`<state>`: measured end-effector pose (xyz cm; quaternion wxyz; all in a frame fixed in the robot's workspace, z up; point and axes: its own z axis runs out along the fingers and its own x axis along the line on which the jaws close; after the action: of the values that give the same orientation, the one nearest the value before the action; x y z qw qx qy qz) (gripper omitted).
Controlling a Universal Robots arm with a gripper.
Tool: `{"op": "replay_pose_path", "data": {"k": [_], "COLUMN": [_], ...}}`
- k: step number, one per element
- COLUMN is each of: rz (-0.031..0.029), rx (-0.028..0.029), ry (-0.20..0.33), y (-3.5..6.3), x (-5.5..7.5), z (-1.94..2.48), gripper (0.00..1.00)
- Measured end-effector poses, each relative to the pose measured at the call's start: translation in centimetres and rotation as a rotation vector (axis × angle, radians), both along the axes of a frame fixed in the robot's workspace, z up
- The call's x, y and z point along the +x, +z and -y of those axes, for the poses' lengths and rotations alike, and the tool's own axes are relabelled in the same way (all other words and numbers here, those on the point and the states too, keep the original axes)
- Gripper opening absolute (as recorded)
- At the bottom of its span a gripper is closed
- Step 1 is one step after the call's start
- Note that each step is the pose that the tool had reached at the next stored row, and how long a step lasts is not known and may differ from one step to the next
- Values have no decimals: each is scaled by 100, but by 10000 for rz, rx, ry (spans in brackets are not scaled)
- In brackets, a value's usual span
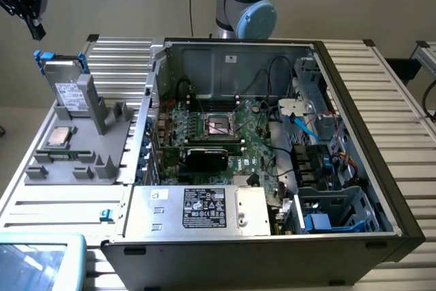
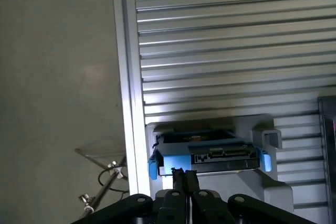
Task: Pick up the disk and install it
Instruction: 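Pick up the disk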
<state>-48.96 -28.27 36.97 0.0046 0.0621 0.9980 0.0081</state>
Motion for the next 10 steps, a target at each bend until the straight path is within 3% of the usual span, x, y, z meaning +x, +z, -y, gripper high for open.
{"op": "replay_pose_path", "data": {"k": [10], "rz": [0], "rx": [-6], "ry": [-1406], "y": [0], "x": [-1], "z": [0], "gripper": [11]}}
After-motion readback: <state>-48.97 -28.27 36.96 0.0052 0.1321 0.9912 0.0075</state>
